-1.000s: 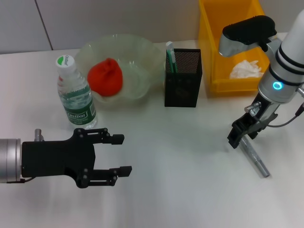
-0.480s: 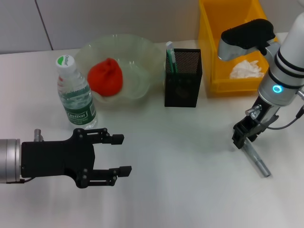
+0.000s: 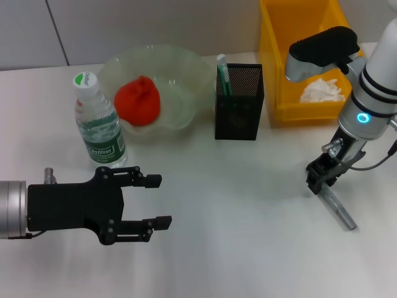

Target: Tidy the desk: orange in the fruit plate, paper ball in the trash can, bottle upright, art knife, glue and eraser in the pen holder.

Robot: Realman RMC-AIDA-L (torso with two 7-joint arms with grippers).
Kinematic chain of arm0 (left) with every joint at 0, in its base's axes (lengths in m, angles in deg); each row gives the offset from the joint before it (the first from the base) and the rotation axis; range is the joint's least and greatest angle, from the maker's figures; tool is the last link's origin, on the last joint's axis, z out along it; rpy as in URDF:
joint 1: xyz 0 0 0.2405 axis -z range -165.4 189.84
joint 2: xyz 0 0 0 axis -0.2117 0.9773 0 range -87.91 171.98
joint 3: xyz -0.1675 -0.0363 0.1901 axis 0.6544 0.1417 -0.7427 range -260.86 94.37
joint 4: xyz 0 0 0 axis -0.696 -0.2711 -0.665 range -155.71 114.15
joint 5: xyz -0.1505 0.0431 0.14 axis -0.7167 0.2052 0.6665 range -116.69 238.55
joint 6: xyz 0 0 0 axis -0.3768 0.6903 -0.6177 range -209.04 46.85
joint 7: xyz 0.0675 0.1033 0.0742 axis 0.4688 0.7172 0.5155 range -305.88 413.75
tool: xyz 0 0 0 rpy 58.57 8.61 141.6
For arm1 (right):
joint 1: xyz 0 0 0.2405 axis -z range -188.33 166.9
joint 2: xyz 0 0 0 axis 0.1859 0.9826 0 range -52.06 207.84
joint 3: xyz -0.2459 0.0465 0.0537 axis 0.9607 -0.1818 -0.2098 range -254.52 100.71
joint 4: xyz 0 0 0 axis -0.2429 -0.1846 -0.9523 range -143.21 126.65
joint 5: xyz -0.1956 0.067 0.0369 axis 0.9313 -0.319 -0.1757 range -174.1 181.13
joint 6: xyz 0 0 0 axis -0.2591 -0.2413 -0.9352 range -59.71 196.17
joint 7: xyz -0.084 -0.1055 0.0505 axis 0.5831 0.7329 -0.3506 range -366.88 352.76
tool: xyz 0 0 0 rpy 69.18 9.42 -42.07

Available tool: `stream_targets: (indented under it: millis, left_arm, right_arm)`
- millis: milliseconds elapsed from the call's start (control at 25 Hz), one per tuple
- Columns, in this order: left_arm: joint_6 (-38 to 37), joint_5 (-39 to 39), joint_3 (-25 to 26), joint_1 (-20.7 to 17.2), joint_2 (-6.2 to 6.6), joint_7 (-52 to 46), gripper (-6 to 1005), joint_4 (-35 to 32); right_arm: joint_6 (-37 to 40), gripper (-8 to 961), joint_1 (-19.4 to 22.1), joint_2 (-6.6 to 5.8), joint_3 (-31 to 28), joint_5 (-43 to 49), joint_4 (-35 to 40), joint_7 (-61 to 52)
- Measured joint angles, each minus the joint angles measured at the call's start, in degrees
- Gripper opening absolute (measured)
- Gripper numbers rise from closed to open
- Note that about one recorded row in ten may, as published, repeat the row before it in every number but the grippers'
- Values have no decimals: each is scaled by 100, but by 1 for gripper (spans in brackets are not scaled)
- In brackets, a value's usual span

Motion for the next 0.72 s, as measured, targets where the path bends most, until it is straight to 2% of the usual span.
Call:
stream_targets:
  millis: [80,720]
  left_arm:
    - [-2,0,6,2,0,0,769,0]
    - [13,1,9,26,0,0,773,0]
  right_arm:
    - [-25,259,21,1,2,0,-1,6]
    - [-74,220,79,-15,126,0,-10,8]
